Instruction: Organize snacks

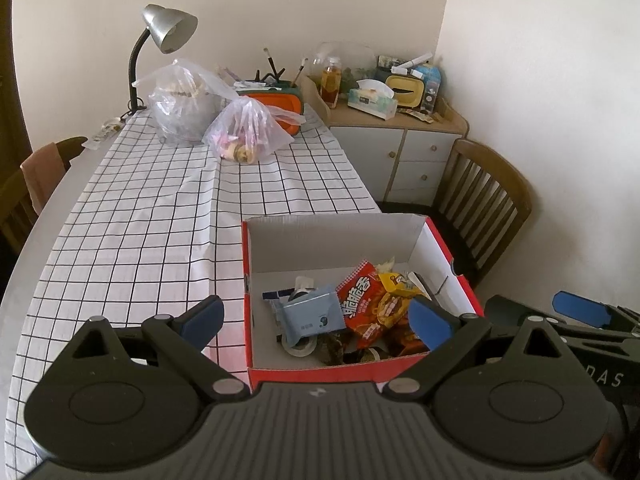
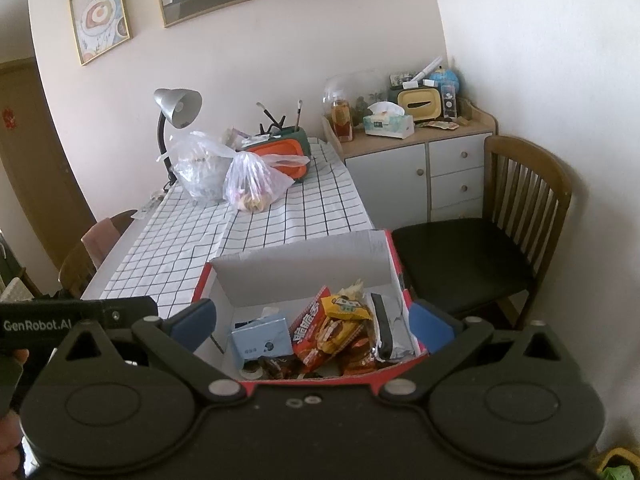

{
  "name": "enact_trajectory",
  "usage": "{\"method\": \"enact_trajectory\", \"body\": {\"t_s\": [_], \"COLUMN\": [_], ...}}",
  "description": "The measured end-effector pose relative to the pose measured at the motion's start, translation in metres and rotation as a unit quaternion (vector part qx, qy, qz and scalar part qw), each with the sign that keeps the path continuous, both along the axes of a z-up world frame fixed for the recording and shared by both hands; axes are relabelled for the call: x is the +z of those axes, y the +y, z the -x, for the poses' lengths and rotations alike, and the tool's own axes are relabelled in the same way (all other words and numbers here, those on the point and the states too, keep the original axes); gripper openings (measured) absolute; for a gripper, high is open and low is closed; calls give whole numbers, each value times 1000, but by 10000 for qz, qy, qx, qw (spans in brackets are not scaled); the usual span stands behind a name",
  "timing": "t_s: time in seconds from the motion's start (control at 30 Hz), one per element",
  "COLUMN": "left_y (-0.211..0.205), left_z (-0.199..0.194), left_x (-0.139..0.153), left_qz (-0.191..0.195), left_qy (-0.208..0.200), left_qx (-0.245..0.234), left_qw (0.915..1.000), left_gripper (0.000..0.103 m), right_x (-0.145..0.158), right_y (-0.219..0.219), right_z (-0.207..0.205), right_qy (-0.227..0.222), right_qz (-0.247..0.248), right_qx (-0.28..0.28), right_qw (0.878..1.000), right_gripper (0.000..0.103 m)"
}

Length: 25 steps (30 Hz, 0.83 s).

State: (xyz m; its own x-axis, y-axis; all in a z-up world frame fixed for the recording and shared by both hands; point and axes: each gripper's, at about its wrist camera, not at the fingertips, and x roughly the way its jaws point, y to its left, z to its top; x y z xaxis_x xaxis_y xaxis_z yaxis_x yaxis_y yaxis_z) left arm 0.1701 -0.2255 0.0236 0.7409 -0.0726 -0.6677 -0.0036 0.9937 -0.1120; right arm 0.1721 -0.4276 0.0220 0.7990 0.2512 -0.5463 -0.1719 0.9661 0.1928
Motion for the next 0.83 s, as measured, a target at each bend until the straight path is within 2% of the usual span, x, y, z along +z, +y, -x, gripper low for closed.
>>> {"method": "enact_trajectory", "body": {"t_s": [0.83], "left_y": [0], "left_z": [4], "left_x": [-2], "left_qz": [17], "left_qy": [41], "left_qx": [98], "left_qw": [9999], "left_gripper": [99], "right_x": [-5], "right_y": [6], "right_z": [2], "right_qy": [85], "right_qz": [-31], "right_qx": [-58], "right_qw": [9999], "right_gripper": [103]}}
